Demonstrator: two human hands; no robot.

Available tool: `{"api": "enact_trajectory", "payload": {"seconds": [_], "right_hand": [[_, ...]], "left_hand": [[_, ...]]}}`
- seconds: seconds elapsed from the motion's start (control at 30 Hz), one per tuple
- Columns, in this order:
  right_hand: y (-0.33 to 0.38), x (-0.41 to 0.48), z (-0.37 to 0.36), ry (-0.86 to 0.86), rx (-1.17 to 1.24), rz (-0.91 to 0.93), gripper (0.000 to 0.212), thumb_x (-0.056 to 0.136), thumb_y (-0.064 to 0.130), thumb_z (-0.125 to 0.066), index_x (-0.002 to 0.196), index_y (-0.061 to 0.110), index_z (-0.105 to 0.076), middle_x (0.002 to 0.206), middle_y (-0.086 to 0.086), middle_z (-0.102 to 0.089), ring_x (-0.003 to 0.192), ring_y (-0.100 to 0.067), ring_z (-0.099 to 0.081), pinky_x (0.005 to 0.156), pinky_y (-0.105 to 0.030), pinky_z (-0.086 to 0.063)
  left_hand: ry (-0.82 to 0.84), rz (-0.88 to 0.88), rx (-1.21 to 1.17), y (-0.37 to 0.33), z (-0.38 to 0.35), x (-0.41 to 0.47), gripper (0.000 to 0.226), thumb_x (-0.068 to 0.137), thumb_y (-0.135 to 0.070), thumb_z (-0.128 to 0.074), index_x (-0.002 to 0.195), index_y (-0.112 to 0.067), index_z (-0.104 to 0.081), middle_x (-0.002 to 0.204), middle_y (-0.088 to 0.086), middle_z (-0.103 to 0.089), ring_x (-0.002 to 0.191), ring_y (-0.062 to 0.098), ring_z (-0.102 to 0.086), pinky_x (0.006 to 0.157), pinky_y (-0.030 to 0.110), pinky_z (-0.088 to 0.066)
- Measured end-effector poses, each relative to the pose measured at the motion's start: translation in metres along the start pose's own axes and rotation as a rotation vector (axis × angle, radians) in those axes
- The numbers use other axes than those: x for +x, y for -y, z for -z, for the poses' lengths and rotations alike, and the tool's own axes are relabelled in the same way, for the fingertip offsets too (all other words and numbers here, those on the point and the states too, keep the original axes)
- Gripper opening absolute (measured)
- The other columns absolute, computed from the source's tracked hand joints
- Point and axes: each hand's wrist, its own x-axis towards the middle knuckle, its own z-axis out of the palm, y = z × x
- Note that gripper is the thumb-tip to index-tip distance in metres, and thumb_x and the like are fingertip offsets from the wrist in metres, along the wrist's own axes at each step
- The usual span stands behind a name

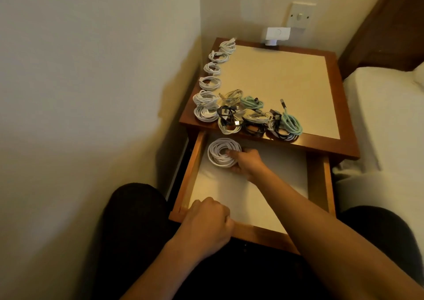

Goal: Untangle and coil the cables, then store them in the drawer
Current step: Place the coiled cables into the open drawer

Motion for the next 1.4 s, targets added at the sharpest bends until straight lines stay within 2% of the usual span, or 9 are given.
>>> {"api": "enact_trajectory", "payload": {"seconds": [0.07,0.17,0.4,0.53,0.73,0.93,1.13,1.3,1.4], "right_hand": [[-0.002,0.002,-0.002,-0.053,-0.116,0.045,0.026,0.086,0.02,-0.081,0.106,0.006,-0.072,0.105,-0.018,-0.076,0.097,-0.037,-0.074,0.09,-0.053,-0.06],[0.008,-0.003,0.006,-0.104,-0.579,0.183,0.043,0.093,0.041,-0.071,0.123,0.009,-0.07,0.12,-0.013,-0.072,0.112,-0.034,-0.067,0.091,-0.037,-0.052],[0.005,-0.026,0.013,0.015,-1.052,0.353,0.076,0.087,0.043,-0.076,0.152,0.026,-0.04,0.151,-0.015,-0.044,0.135,-0.036,-0.047,0.109,-0.043,-0.044],[-0.006,-0.017,0.004,-0.015,-1.096,0.431,0.058,0.094,0.026,-0.07,0.148,0.026,-0.049,0.152,-0.013,-0.041,0.13,-0.036,-0.053,0.109,-0.041,-0.044],[-0.004,-0.003,-0.012,-0.041,-1.12,0.466,0.049,0.098,0.025,-0.066,0.145,0.023,-0.053,0.144,-0.012,-0.056,0.125,-0.032,-0.06,0.104,-0.04,-0.048],[0.0,-0.044,-0.003,0.028,-1.043,0.406,0.077,0.091,0.036,-0.075,0.156,0.028,-0.034,0.158,-0.012,-0.037,0.138,-0.034,-0.048,0.111,-0.046,-0.046],[-0.02,-0.169,0.061,0.485,-1.172,0.137,0.075,0.085,0.072,-0.063,0.15,0.039,-0.043,0.148,0.014,-0.051,0.131,-0.016,-0.053,0.106,-0.039,-0.046],[-0.057,-0.2,0.076,0.447,-1.41,0.283,0.038,0.094,0.037,-0.061,0.13,0.037,-0.049,0.121,0.003,-0.066,0.103,-0.021,-0.062,0.092,-0.041,-0.053],[-0.072,-0.209,0.085,0.489,-1.44,0.292,0.031,0.094,0.033,-0.059,0.123,0.037,-0.048,0.115,0.005,-0.065,0.098,-0.02,-0.061,0.088,-0.04,-0.053]], "left_hand": [[0.019,0.004,-0.013,0.0,0.004,0.004,0.033,0.098,-0.031,-0.042,0.087,-0.017,-0.071,0.088,0.001,-0.063,0.086,0.018,-0.056,0.082,0.04,-0.048],[0.069,0.014,-0.046,0.004,0.007,0.014,0.032,0.098,-0.031,-0.044,0.086,-0.016,-0.07,0.087,-0.001,-0.061,0.088,0.016,-0.053,0.084,0.039,-0.046],[0.128,-0.03,-0.076,0.015,0.002,0.022,0.031,0.096,-0.053,-0.054,0.099,-0.027,-0.07,0.096,-0.01,-0.059,0.097,0.01,-0.048,0.09,0.034,-0.043],[0.053,-0.036,-0.107,0.016,-0.003,0.014,0.031,0.096,-0.058,-0.054,0.103,-0.031,-0.067,0.098,-0.015,-0.051,0.097,0.006,-0.044,0.091,0.029,-0.041],[0.024,-0.022,-0.162,0.022,-0.008,0.003,0.029,0.098,-0.054,-0.056,0.109,-0.031,-0.068,0.102,-0.016,-0.051,0.099,0.005,-0.044,0.094,0.028,-0.041],[0.019,-0.028,-0.151,0.028,-0.014,-0.007,0.028,0.095,-0.055,-0.06,0.11,-0.032,-0.069,0.099,-0.016,-0.05,0.098,0.007,-0.045,0.088,0.027,-0.041],[0.058,-0.126,-0.043,0.042,-0.017,-0.014,0.047,0.085,-0.05,-0.074,0.128,-0.036,-0.063,0.109,-0.013,-0.05,0.106,0.011,-0.044,0.094,0.037,-0.044],[0.028,-0.134,0.028,0.032,-0.023,-0.016,0.043,0.084,-0.049,-0.076,0.123,-0.035,-0.066,0.103,-0.015,-0.047,0.106,0.012,-0.046,0.092,0.035,-0.043],[0.08,-0.119,0.001,0.027,-0.035,-0.028,0.048,0.082,-0.049,-0.079,0.125,-0.035,-0.065,0.105,-0.016,-0.049,0.104,0.012,-0.048,0.093,0.036,-0.047]]}}
